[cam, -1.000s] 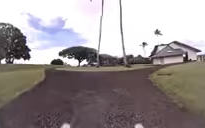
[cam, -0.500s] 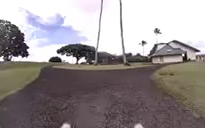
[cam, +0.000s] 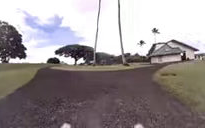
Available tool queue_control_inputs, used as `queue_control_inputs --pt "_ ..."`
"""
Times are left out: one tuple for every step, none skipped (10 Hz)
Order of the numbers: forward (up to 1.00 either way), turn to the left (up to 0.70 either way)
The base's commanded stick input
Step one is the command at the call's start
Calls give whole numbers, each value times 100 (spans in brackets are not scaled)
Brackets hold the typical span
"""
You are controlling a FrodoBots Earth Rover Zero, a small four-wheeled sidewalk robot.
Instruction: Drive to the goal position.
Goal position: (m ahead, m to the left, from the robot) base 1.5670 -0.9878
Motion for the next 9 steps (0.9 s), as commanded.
queue_control_inputs --pt "70 0" --pt "70 0" --pt "70 0" --pt "70 0" --pt "70 0" --pt "70 0" --pt "70 0" --pt "70 0" --pt "70 0"
